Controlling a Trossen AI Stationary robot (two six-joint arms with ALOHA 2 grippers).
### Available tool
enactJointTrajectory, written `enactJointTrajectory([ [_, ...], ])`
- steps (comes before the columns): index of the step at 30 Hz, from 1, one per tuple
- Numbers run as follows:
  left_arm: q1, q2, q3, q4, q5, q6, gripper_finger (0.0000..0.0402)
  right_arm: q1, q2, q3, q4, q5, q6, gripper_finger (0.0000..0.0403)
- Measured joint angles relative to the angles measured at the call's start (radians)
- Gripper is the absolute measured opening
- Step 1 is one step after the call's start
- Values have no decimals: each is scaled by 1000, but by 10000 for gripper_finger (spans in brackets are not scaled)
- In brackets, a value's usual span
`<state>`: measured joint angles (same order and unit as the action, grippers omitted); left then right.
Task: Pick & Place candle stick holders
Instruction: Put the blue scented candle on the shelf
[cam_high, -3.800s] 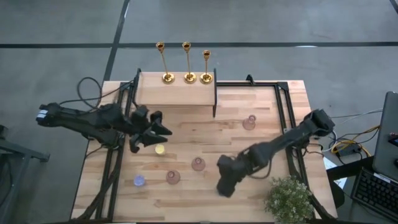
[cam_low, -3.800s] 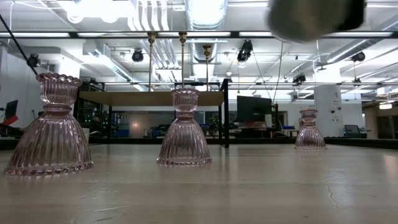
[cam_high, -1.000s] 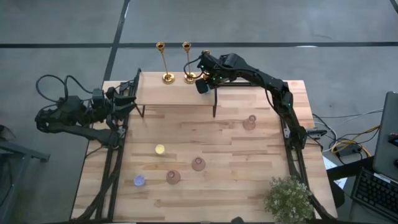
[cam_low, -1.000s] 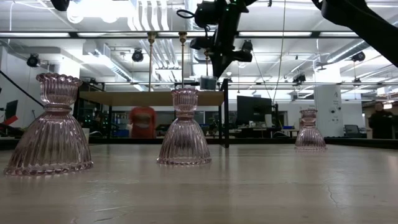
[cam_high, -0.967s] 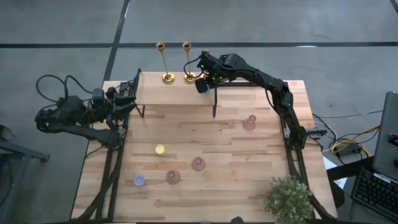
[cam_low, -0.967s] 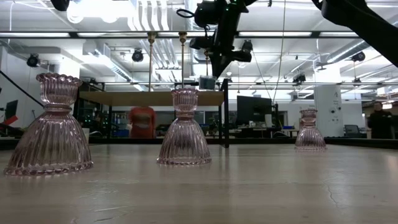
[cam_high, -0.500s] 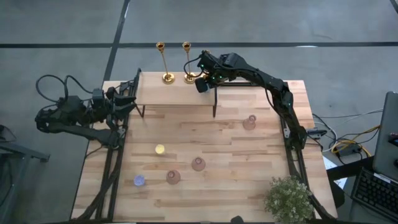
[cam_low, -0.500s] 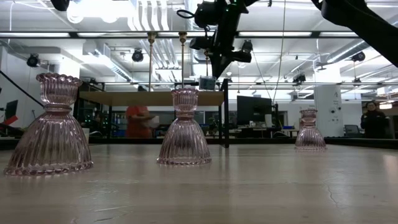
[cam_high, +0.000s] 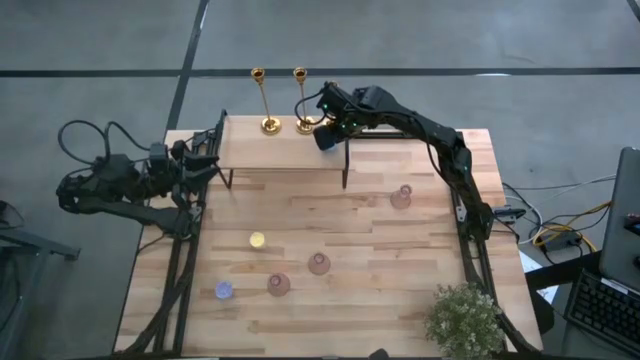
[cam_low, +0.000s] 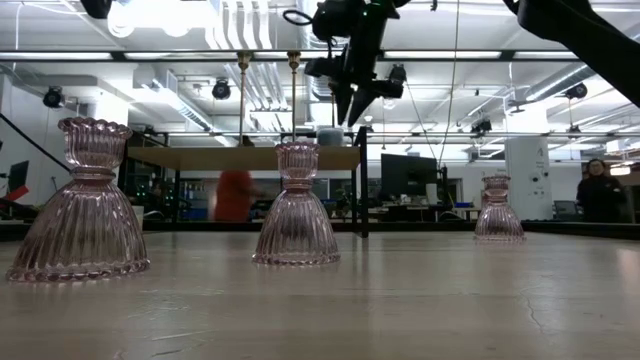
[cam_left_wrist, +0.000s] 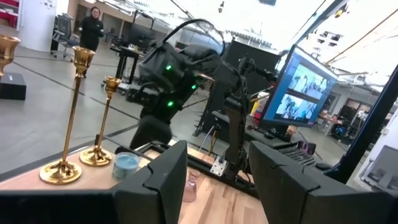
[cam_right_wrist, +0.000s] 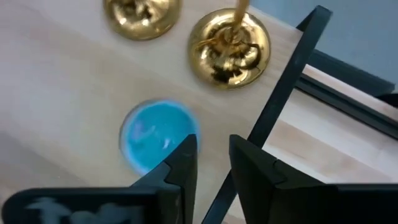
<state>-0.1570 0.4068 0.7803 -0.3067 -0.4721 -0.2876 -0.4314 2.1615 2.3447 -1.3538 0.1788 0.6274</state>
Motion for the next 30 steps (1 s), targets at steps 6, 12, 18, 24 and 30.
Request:
enactJointTrajectory([
  [6,0,0,0,-12,0,0,177,48,-18,2,-5,-1,1,94],
  [12,0,0,0,-19,0,0,177,129,-16,2,16,3,-51,66],
  [18,0,0,0,-26,0,0,177,161,0,-2,77,8,-115,14],
  [24,0,0,0,-26,0,0,177,146,22,-44,87,7,-118,8],
  [30,0,0,0,-25,0,-6,177,128,20,-97,115,8,-120,8],
])
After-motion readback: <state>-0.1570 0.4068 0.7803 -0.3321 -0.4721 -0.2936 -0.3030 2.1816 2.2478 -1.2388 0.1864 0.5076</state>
